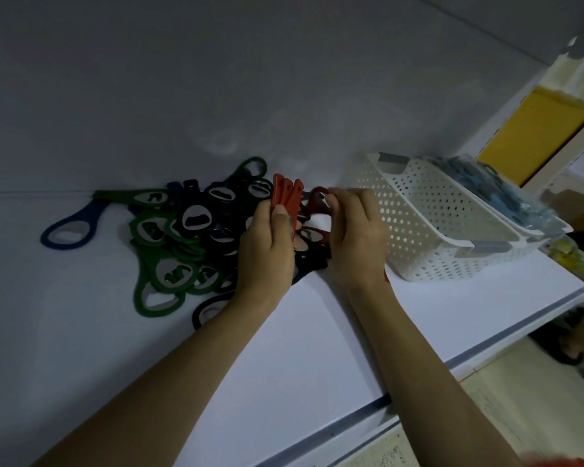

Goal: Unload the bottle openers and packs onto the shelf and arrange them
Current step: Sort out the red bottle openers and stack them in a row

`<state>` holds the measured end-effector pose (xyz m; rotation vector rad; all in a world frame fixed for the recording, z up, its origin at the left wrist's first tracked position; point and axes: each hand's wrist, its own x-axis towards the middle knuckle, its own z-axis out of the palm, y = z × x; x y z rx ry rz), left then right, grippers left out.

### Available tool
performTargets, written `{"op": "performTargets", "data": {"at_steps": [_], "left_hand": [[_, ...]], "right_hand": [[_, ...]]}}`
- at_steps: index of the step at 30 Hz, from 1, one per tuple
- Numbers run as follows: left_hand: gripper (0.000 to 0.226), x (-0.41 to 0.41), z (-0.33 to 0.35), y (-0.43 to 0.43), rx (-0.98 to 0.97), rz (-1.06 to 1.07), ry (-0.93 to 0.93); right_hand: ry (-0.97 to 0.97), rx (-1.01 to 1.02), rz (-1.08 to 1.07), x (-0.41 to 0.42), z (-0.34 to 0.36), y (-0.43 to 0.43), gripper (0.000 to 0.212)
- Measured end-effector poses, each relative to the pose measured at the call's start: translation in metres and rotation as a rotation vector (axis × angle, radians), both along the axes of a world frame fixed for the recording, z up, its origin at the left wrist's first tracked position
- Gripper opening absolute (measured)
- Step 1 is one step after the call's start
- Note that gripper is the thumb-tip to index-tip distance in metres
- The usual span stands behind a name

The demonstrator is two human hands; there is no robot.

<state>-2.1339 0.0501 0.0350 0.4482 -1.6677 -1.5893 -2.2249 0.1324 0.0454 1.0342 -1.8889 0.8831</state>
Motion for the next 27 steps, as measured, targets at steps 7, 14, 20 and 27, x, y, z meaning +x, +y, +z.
{"op": "performTargets", "data": {"at_steps": [7,14,20,27], "left_hand": [[0.027,0.002,0.002,-0.003,0.17,-0.019,0.038],[0.014,0.0,0.0,-0.01,0.193,-0.01,0.045],[0.013,0.0,-0.001,-0.006,0.15,-0.023,0.094],[0.028,-0.001,-0.001,-0.006,0.11,-0.084,0.082]], "right_hand": [[0.022,0.099,0.347,0.028,-0.006,-0.009,0.019],[0.007,-0.01,0.491,0.036,-0.001,-0.014,0.017],[-0.331,0.051,0.063,0.007,-0.006,0.001,0.02],[-0.643,0.447,-0.063,-0.025,-0.015,0.02,0.036]]}}
